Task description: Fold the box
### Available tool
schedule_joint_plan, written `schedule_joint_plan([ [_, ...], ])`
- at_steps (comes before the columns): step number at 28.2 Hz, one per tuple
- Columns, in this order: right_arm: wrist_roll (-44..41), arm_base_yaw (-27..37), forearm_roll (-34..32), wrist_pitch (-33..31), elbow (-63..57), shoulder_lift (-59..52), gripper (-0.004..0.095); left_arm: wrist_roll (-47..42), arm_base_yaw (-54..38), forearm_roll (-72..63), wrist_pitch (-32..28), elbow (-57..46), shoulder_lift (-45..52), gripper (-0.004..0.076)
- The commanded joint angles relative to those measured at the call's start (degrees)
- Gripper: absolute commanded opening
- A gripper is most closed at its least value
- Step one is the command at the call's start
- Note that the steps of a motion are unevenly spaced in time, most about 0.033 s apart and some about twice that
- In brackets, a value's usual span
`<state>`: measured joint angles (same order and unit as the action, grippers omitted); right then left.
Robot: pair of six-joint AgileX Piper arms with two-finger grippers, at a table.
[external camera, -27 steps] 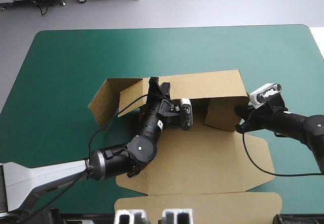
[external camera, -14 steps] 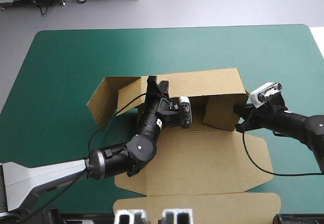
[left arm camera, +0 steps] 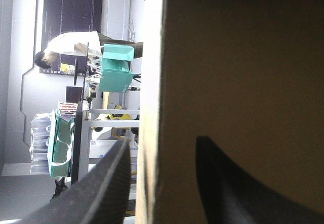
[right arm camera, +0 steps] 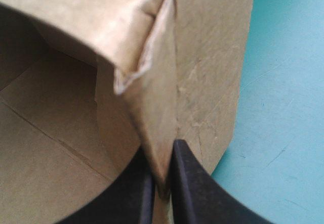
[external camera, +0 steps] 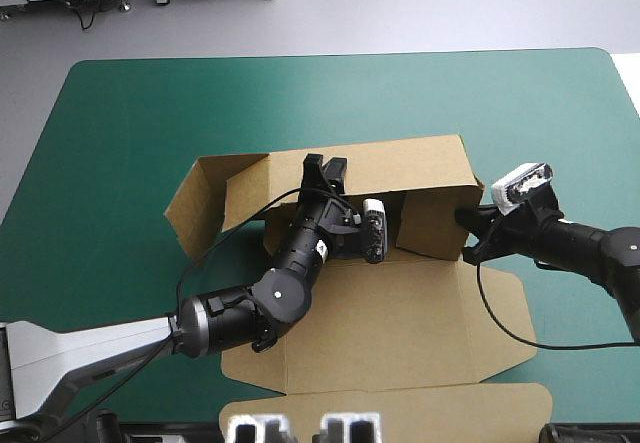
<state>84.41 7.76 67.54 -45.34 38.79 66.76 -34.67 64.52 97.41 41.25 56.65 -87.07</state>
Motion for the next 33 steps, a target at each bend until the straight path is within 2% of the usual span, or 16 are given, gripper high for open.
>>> schedule_joint_plan([
  [1, 1.4, -0.2, 5.2, -1.3, 1.7, -1.0, 0.0, -0.8, 0.4, 4.8, 1.1, 1.8, 1.9, 0.0347],
  [8, 1.8, -0.2, 5.2, 3.0, 1.7, -0.6, 0.0, -0.9, 3.1, 4.9, 0.4, 3.7, 1.9, 0.0345],
  [15, 1.5, -0.2, 5.2, 4.9, 1.7, -0.5, 0.0, -3.1, 9.6, 4.9, 0.4, 9.3, 1.9, 0.0345],
  [20, -1.6, -0.2, 5.2, 7.1, 1.7, -0.5, 0.0, -4.2, 12.8, 4.9, 3.0, 12.3, 1.9, 0.0342],
  [21, -2.9, -0.2, 5.2, 7.4, 1.7, -0.5, 0.0, -4.2, 13.2, 4.9, 4.4, 13.0, 1.9, 0.0329],
  [22, -6.3, -0.2, 4.8, 8.2, 1.7, -0.5, 0.0, -4.2, 13.3, 4.9, 8.4, 14.4, 1.9, 0.028],
  [25, -8.3, -0.2, 3.7, 8.7, 2.0, -0.6, 0.0, -4.2, 11.7, 4.8, 15.2, 17.0, 2.1, 0.0153],
  [28, -13.1, -0.2, 1.1, 8.6, 2.7, -0.6, 0.0, -4.9, 7.7, 4.5, 15.5, 19.6, 3.8, -0.0011],
  [31, -18.8, -0.2, -3.6, 7.3, 4.2, -0.6, 0.0, -6.2, 1.2, 2.2, 12.5, 22.8, 6.0, -0.0004],
  [33, -25.0, -0.2, -8.8, 4.8, 6.3, -0.6, 0.0, -6.3, -6.0, -4.9, 9.1, 27.3, 8.0, -0.0004],
])
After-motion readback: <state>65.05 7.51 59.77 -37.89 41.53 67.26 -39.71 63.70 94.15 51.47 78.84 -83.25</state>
